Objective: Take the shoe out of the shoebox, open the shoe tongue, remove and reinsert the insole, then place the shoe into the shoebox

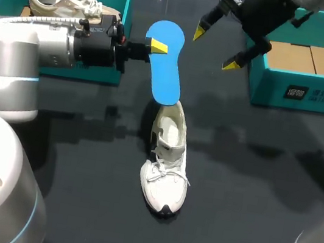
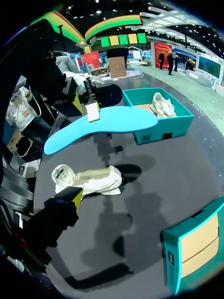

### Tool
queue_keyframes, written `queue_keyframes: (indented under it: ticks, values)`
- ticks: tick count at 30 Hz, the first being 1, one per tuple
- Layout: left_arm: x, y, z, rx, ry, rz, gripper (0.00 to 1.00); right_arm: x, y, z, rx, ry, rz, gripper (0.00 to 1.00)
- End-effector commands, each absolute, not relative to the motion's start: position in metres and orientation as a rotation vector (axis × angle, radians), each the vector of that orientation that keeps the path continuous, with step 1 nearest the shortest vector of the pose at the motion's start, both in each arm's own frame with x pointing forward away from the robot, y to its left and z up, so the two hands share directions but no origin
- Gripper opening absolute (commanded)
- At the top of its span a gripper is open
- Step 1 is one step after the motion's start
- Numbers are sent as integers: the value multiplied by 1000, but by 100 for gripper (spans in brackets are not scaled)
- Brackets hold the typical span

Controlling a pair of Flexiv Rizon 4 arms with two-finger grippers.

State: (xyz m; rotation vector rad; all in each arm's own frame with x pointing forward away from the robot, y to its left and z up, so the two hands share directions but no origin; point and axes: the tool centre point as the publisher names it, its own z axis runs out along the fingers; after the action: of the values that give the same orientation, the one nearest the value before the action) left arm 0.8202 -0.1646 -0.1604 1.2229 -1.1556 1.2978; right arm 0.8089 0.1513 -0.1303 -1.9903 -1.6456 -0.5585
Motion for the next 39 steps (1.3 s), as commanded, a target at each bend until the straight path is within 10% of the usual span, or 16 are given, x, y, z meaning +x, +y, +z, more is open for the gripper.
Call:
queue_keyframes:
  ticks: [1, 39]
  values:
    - [819, -164, -160, 1224, -1157, 1297, 0, 810, 148, -139, -1793, -1463, -816, 100]
    - [821, -142, -117, 746, -1608, 1896, 0, 809, 153, -163, -1547, -1320, -998, 100]
